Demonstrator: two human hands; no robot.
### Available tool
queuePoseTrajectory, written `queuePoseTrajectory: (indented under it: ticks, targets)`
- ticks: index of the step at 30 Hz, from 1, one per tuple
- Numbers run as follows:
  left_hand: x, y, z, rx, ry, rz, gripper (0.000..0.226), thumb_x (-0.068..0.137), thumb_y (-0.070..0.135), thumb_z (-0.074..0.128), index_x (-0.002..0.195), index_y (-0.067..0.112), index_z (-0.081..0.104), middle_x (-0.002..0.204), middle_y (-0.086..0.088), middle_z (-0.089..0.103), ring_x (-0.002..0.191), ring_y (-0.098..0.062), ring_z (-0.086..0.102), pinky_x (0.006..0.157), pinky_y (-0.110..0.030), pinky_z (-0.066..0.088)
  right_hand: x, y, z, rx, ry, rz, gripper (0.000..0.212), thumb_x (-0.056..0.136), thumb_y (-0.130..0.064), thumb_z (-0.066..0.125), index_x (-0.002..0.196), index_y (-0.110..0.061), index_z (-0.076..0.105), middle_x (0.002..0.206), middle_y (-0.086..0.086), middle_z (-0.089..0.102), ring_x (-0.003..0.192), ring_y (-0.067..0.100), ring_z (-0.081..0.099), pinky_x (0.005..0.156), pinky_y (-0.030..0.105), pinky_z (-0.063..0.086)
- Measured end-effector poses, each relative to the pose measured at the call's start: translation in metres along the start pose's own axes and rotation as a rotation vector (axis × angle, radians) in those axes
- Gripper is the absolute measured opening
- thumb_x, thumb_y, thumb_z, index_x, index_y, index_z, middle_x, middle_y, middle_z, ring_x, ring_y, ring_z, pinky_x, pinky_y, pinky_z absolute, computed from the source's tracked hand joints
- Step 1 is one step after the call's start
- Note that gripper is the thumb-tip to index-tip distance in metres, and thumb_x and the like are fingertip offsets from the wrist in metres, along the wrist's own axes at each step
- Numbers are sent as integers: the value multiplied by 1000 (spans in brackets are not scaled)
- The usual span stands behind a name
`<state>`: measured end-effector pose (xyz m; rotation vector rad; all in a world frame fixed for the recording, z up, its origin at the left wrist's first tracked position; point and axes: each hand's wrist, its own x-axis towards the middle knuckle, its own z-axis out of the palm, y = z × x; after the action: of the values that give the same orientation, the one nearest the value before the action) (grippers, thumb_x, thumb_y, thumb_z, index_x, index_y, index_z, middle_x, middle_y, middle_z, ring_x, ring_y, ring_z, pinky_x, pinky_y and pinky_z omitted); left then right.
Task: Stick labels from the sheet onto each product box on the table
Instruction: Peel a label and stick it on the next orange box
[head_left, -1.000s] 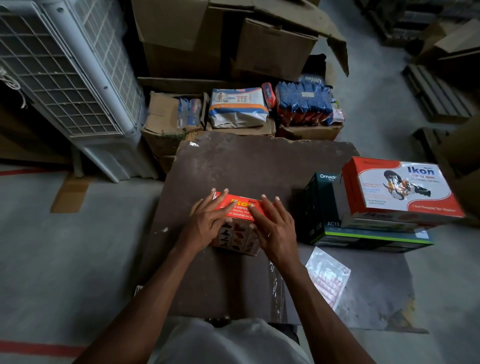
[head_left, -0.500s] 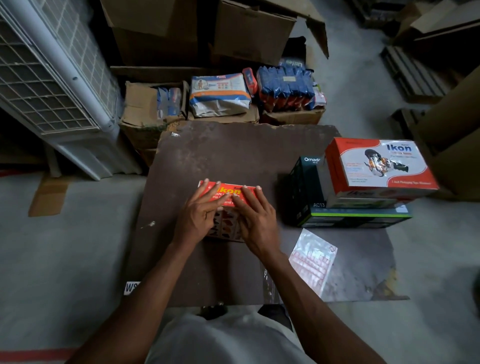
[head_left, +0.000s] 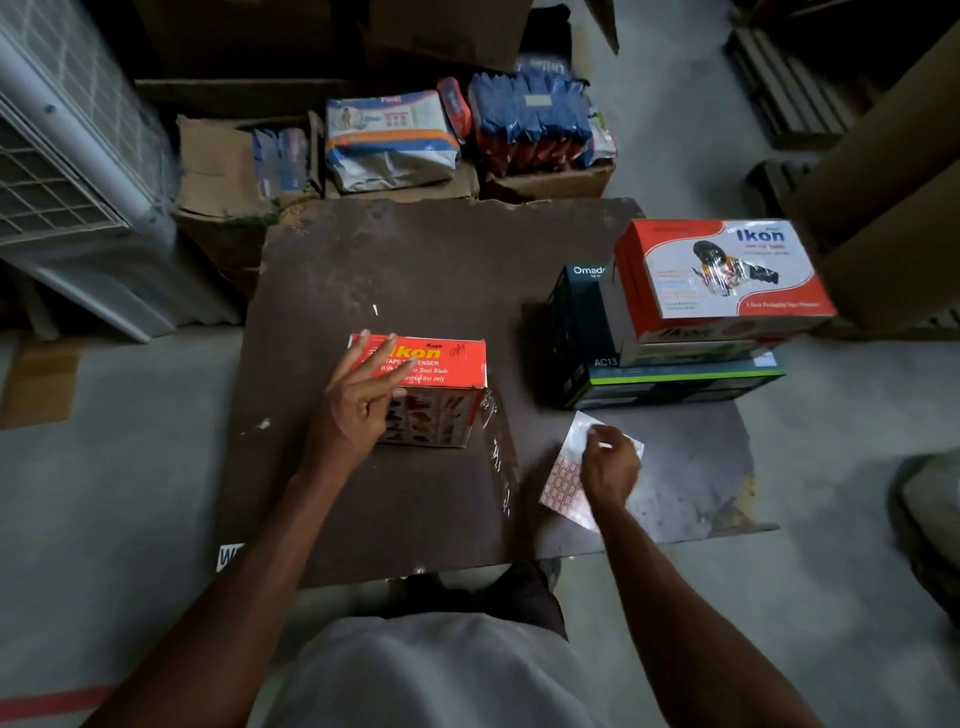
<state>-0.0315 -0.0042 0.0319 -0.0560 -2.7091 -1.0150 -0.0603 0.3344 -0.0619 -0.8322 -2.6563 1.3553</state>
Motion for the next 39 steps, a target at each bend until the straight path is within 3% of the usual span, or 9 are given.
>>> queuePoseTrajectory:
  ticks: [4, 7, 9, 14, 22, 26, 30, 33, 39]
  targets:
    - [0, -1, -1, -2, -21, -28, 62, 89, -10, 64, 137, 29, 60, 158, 6, 41, 155, -16, 17, 114, -4, 14, 46, 39, -28, -242, 9, 223, 23, 98, -13, 60, 109, -1, 76, 114, 26, 73, 106, 41, 68, 84, 36, 50]
    - [0, -2, 1, -11, -21, -40, 60, 91, -8, 64, 137, 29, 61, 157, 5, 42, 155, -17, 18, 116, -8, 14, 57, 53, -31, -236, 33, 285, 33, 100, -19, 63, 128, -1, 69, 129, 27, 67, 121, 42, 63, 99, 39, 49]
    - [0, -3, 1, -18, -20, -49, 59, 91, -7, 65, 137, 30, 61, 158, 6, 42, 156, -16, 18, 117, -13, 17, 60, 53, -28, -244, 40, 294, 32, 101, -18, 63, 127, -1, 69, 128, 26, 68, 120, 42, 63, 99, 40, 49]
    - [-3, -5, 3, -30, -10, -53, 60, 91, -8, 66, 137, 30, 60, 157, 2, 44, 155, -21, 20, 118, -17, 19, 64, 52, -18, -321, -3, 251, 19, 96, -21, 68, 106, -10, 80, 110, 21, 74, 102, 41, 70, 79, 36, 51]
    - [-1, -6, 5, -34, 16, -41, 62, 89, -10, 67, 137, 29, 59, 155, 1, 46, 155, -23, 22, 121, -34, 26, 61, 68, 14, -505, -75, 52, 15, 91, -24, 66, 90, -32, 79, 97, -2, 75, 84, 25, 71, 73, 40, 62]
    - [1, -6, 5, -39, 9, -45, 58, 90, -8, 67, 136, 27, 61, 156, 1, 46, 155, -21, 21, 120, -16, 20, 54, 67, 24, -488, -64, 32, 11, 93, -22, 69, 96, -25, 79, 94, 1, 76, 82, 27, 72, 73, 41, 62]
    - [4, -7, 5, -32, 20, -39, 58, 90, -8, 67, 136, 28, 61, 155, 0, 47, 155, -22, 23, 119, -15, 21, 58, 66, 24, -486, -87, 59, 9, 93, -28, 70, 93, -23, 77, 93, 3, 75, 82, 28, 72, 76, 40, 62]
    - [5, -3, 5, -48, 22, -32, 56, 89, -11, 66, 135, 22, 63, 154, -4, 48, 153, -25, 24, 113, -2, 21, 59, 66, 23, -482, -89, 46, 8, 96, -29, 69, 96, -23, 74, 94, 3, 74, 82, 26, 70, 76, 38, 61]
    - [6, -6, 4, -18, 2, -41, 60, 90, -10, 66, 136, 28, 60, 155, 0, 46, 154, -22, 23, 118, -7, 15, 50, 69, 22, -520, -59, -54, 20, 101, -26, 61, 100, -18, 79, 96, 8, 74, 82, 28, 69, 77, 39, 59]
